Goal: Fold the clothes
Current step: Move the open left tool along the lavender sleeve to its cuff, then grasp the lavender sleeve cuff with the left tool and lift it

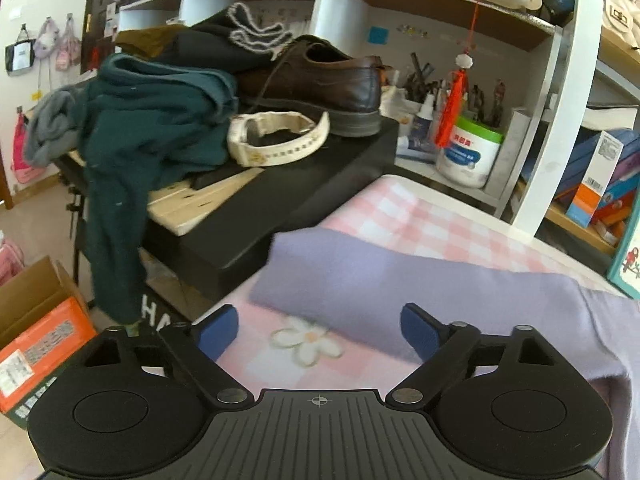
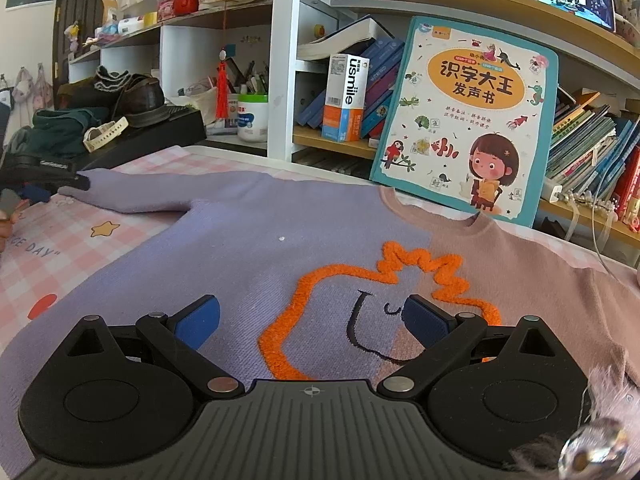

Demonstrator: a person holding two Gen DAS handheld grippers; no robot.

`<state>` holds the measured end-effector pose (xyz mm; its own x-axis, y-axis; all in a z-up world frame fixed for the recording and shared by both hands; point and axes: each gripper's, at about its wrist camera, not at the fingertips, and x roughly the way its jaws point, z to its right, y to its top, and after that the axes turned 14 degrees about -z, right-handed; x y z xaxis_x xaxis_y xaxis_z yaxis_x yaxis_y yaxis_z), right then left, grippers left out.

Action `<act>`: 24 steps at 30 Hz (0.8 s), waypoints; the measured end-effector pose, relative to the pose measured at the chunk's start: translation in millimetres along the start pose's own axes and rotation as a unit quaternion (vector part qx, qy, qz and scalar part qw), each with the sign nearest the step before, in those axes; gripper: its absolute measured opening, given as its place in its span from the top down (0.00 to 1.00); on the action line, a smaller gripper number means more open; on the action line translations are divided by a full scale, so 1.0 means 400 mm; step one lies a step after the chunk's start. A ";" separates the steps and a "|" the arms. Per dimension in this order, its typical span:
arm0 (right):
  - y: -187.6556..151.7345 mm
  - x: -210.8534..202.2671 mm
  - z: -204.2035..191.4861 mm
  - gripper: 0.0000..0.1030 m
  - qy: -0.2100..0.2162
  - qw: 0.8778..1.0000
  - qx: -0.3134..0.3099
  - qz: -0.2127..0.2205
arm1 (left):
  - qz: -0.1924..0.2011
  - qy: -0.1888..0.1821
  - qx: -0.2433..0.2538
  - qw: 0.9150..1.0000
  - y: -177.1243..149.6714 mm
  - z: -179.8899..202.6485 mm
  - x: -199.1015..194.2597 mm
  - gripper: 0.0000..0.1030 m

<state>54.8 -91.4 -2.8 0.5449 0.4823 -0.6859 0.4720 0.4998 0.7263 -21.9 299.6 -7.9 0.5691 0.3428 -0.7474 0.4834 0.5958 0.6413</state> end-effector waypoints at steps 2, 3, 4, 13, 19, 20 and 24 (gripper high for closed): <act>0.000 0.001 0.001 0.04 0.001 1.000 0.002 0.000 | 0.000 -0.001 -0.001 1.000 0.008 0.012 0.010 0.22; 0.000 0.001 0.002 0.04 0.002 1.000 0.003 0.000 | 0.001 -0.002 -0.001 1.000 0.012 0.017 0.015 0.24; -0.001 0.001 0.003 0.04 0.002 1.000 0.003 -0.001 | 0.001 -0.002 -0.002 1.000 0.016 0.023 0.020 0.27; -0.002 -0.001 0.004 0.04 0.002 1.000 0.003 0.000 | 0.011 -0.057 -0.039 0.998 0.025 0.014 0.014 0.92; -0.001 0.000 0.006 0.04 0.005 1.000 0.005 -0.003 | 0.062 -0.103 -0.019 0.993 0.018 0.045 -0.042 0.91; -0.001 0.000 0.006 0.04 0.005 1.000 0.005 -0.002 | 0.050 -0.097 -0.022 0.994 0.021 0.043 -0.032 0.91; -0.002 -0.002 0.005 0.04 0.003 1.000 0.005 -0.001 | 0.009 -0.071 -0.033 0.997 0.026 0.034 0.005 0.89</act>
<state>55.4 -93.5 -2.9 0.5396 0.4859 -0.6875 0.4801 0.4932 0.7254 -6.6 296.6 -0.2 0.6678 0.2504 -0.7009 0.4307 0.6380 0.6383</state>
